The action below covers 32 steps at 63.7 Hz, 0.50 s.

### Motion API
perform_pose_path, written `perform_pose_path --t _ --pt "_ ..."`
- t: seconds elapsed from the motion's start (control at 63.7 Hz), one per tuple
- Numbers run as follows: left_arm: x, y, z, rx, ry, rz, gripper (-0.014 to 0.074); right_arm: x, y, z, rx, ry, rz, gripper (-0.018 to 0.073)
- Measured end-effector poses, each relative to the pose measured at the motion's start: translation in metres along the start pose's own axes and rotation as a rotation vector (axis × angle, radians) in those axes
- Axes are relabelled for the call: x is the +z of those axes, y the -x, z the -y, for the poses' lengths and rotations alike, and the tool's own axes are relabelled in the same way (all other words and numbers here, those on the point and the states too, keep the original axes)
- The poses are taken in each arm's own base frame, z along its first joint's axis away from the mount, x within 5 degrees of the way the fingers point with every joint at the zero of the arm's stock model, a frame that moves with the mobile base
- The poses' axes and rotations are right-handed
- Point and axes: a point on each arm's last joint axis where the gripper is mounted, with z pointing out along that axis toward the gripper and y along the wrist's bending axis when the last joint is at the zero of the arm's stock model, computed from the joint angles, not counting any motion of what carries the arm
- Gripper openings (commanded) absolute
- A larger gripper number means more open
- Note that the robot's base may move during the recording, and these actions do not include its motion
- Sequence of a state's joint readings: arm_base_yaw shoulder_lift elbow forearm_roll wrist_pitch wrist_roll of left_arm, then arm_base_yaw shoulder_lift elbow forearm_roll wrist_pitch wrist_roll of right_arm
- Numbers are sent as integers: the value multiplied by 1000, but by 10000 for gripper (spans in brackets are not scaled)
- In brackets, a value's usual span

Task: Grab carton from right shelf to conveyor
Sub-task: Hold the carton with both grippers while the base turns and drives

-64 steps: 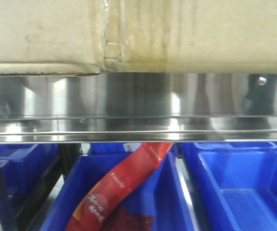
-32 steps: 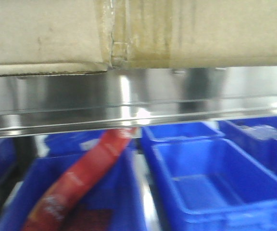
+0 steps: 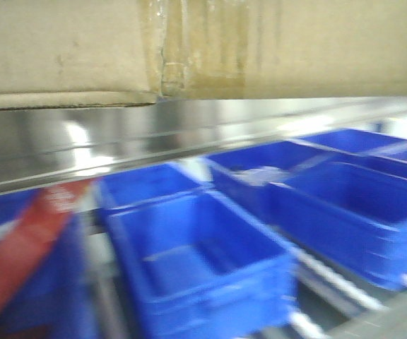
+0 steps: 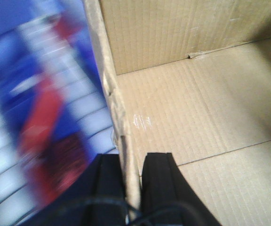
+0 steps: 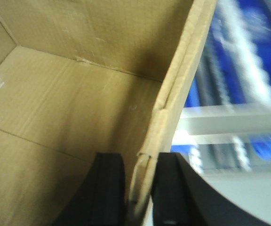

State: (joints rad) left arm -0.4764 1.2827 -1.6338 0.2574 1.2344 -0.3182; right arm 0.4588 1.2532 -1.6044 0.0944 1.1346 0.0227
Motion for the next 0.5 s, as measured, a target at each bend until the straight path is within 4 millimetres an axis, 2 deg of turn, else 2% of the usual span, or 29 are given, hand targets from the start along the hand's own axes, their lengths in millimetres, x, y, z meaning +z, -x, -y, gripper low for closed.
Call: perform_pose_path --t 0.503 --pt "0 1 0 1 -2 14 -9 0 1 0 -4 -5 12 -68"
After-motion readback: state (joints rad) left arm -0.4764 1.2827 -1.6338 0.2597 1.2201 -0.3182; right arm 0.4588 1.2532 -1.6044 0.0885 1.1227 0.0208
